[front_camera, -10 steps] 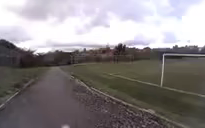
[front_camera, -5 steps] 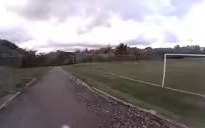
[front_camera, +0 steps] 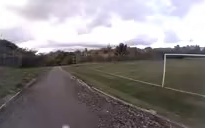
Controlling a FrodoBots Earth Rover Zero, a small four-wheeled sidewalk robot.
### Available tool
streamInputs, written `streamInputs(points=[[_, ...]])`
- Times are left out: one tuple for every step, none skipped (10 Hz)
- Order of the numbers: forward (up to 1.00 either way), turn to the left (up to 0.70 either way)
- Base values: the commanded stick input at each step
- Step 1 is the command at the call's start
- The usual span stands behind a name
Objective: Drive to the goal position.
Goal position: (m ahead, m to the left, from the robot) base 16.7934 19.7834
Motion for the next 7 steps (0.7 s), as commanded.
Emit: streamInputs(points=[[0.00,0.70],[0.00,0.70],[0.00,0.70],[0.00,0.70],[0.00,0.70],[0.00,0.70],[0.00,0.70]])
